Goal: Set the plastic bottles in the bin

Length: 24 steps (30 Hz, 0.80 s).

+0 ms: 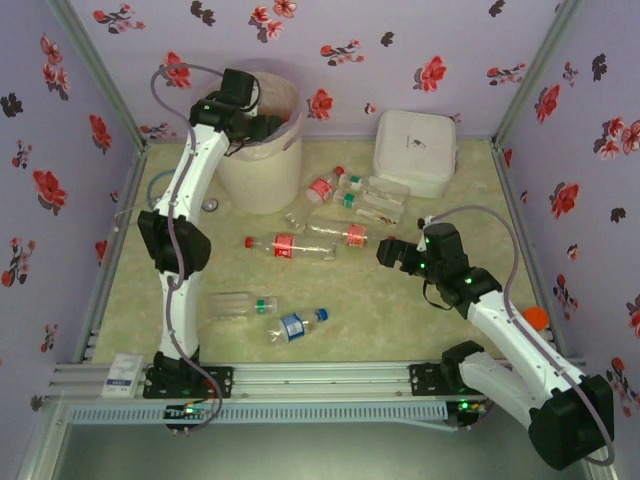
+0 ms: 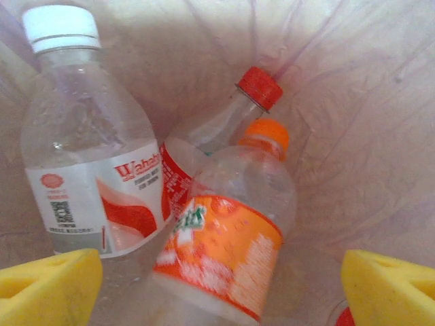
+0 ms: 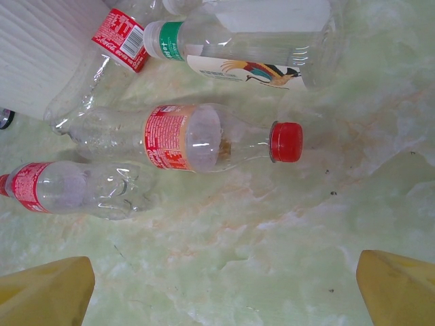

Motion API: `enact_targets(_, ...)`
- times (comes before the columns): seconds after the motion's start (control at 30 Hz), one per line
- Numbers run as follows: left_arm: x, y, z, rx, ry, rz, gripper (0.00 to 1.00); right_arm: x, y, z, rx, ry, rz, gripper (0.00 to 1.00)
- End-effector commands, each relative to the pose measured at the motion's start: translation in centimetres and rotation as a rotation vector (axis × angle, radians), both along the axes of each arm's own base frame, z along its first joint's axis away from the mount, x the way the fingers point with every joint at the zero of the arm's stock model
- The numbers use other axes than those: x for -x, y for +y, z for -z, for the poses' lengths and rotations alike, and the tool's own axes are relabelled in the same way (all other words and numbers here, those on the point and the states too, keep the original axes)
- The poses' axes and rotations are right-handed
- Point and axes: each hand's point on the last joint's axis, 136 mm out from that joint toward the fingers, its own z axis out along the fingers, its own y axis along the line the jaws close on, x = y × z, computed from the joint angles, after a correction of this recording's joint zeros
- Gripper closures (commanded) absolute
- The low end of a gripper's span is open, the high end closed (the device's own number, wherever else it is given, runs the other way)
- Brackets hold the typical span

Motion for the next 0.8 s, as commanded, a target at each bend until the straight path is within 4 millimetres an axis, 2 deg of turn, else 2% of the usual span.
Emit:
enact_targets(0.0,1.2,0.4,-3.6,-0.015,-0.065,0.023,0.07,0.1,-0.2,0.2,0.012,-0.001,-0.004,0.01)
enact_targets(0.1,1.8,0.7,-5.6,-0.031,-0.110,0.033,0.03,0.1,-0.2,0.2,0.016,0.000,-0.011,0.00)
enact_targets(0.27,4.1,1.7,-10.5,-0.058,-0.207,0.031,0.00,0.1,-0.1,0.5,0.031,0.013,-0.026,0.00)
enact_targets(0.4,7.1,2.9,-14.8,-0.092,-0.302,0.018,0.00,-0.4,0.6,0.4,-0.032,0.033,0.001,0.00)
enact_targets(0.5,9.9,3.3,-16.5,-0.107,-0.353,0.031,0.00,-1.6,1.9,-0.5,-0.205,0.045,0.073,0.00)
enact_targets(0.57,11.7,3.2,-16.7,-0.111,-0.366,0.050,0.00,-2.8,2.7,-0.8,-0.365,0.050,0.155,0.02)
enact_targets(0.63,13.7,2.3,-16.0,-0.120,-0.373,0.098,0.00,-3.9,3.1,-0.2,-0.511,0.073,0.249,0.05)
enact_targets(0.77,18.2,-1.4,-12.0,-0.147,-0.379,0.267,0.00,-5.1,2.9,1.9,-0.597,0.135,0.376,0.08)
